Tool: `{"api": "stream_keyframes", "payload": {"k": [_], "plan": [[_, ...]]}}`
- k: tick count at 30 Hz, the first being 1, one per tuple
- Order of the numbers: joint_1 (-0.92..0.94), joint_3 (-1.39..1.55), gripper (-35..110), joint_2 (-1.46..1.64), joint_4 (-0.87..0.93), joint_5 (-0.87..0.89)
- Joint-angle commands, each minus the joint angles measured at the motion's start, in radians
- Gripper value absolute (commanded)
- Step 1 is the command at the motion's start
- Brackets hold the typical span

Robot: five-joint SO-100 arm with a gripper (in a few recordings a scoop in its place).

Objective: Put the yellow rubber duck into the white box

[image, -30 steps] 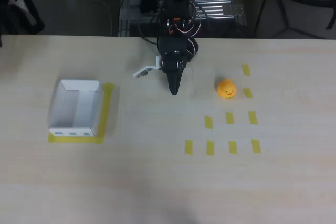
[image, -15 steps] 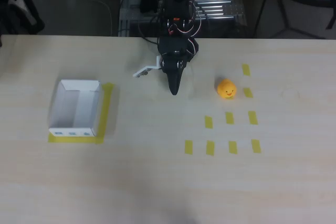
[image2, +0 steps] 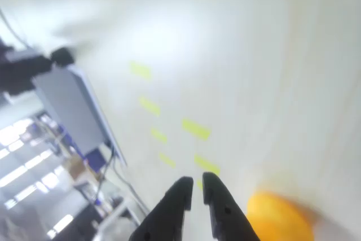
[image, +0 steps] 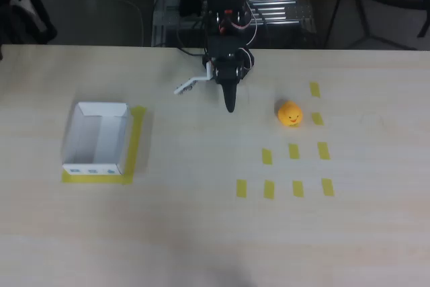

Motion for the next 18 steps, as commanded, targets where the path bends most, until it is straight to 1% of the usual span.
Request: {"api": "stream_keyframes", "payload": {"k": [1,6,9,11,13,15,18], "plan": [[-0.069,-0.405,0,-0.169,0.083,-0.066],[-0.198,-0.653,0,-0.301,0.282,-0.215],[-0.218,-0.775,0,-0.403,0.374,-0.227],[-0.219,-0.828,0,-0.469,0.397,-0.322],[-0.238,-0.865,0,-0.526,0.416,-0.474],[-0.236,-0.885,10,-0.575,0.434,-0.497],[-0.242,-0.899,28,-0.64,0.477,-0.598]]}}
